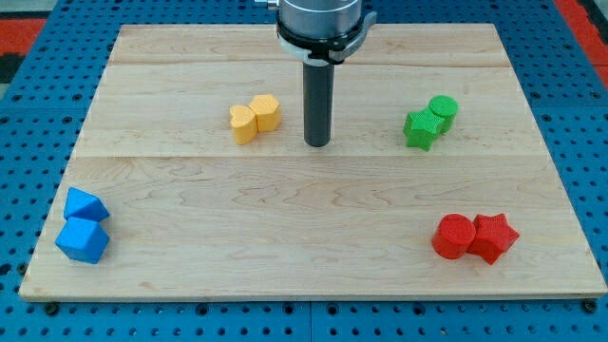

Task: Move your arm near the red star

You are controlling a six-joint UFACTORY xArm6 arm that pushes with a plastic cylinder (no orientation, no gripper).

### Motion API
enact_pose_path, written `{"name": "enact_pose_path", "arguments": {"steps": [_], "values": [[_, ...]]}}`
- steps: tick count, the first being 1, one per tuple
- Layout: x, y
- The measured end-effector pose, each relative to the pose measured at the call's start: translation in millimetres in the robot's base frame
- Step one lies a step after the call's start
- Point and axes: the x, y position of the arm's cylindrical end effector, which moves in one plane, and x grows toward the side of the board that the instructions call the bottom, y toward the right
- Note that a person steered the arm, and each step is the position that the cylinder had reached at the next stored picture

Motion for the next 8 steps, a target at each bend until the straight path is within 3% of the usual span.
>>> {"name": "enact_pose_path", "arguments": {"steps": [3,4,5,6,7,8], "values": [[-19.9,45.9],[1.4,49.9],[53.8,96.9],[77.2,192.0],[122.3,246.3],[173.9,243.4]]}}
